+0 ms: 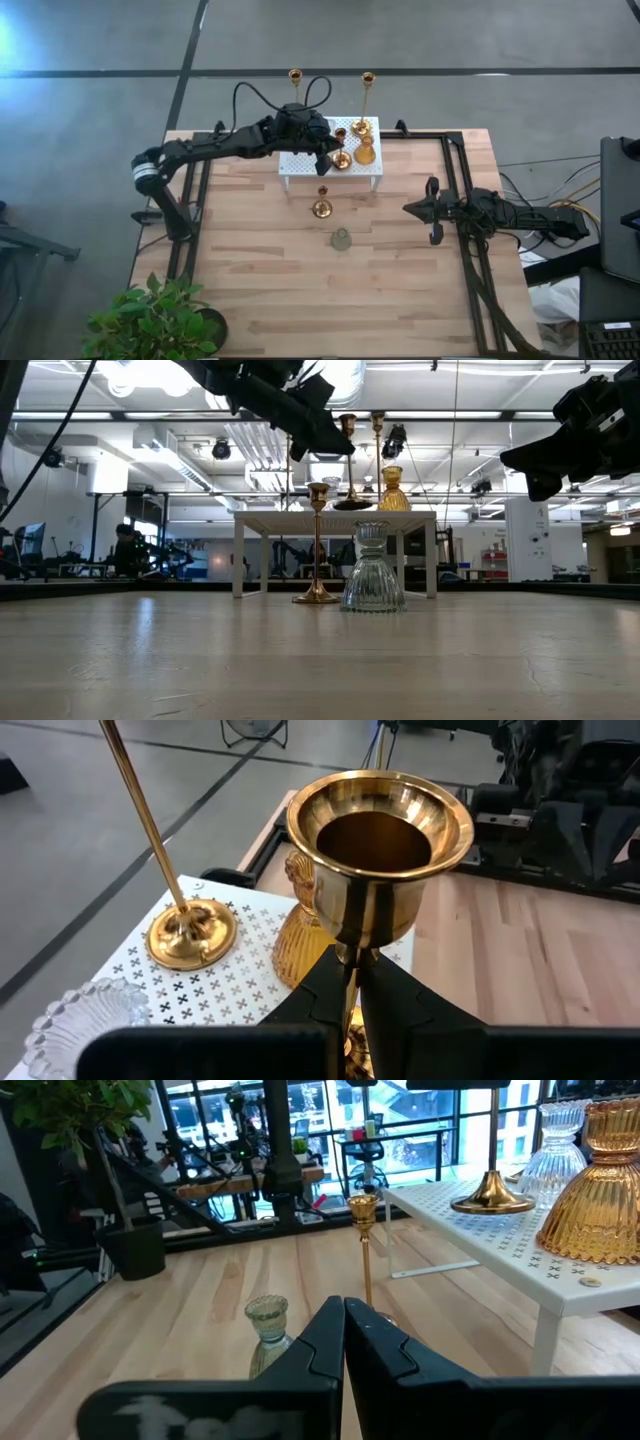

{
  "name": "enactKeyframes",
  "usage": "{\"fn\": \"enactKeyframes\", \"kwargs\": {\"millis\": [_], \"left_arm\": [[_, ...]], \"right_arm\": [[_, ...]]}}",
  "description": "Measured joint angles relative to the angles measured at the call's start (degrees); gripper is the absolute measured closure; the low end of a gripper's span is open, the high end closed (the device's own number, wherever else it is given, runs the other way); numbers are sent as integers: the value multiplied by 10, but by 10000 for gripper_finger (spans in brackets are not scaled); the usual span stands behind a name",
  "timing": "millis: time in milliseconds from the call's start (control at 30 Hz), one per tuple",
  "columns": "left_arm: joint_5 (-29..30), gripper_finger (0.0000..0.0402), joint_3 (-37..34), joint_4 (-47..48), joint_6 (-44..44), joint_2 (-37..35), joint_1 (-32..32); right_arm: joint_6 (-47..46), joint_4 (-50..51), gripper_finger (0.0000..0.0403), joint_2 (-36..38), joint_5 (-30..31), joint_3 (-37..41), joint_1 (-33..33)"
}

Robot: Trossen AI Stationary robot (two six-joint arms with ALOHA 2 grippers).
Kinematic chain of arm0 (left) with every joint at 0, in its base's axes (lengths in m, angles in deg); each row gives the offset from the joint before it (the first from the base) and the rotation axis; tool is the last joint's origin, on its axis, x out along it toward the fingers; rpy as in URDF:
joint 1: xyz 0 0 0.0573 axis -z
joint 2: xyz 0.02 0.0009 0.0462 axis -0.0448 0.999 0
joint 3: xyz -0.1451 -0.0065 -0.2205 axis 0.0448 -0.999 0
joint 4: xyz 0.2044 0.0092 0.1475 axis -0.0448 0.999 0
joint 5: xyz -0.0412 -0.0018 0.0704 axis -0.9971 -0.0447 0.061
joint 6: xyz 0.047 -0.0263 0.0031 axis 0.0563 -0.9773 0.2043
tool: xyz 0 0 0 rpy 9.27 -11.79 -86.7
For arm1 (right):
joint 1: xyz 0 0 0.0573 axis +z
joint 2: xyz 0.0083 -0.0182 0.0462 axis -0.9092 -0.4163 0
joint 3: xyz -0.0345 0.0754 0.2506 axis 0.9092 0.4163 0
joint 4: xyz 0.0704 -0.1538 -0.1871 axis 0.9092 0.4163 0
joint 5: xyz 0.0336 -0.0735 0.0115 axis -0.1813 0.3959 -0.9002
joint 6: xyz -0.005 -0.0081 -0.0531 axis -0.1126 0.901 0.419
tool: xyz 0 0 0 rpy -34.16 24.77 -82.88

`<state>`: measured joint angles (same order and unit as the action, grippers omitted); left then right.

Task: Pick & Place candle stick holders
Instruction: Put the left small gold candlestick on the shelf

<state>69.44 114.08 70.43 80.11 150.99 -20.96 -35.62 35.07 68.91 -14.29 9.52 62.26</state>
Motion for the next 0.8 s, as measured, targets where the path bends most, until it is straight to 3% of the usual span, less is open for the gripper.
{"fn": "enactKeyframes", "kwargs": {"millis": [800], "left_arm": [[-13, 383, 0, -1, 24, 0, 0]], "right_arm": [[0, 0, 394, 0, 0, 0, 0]]}}
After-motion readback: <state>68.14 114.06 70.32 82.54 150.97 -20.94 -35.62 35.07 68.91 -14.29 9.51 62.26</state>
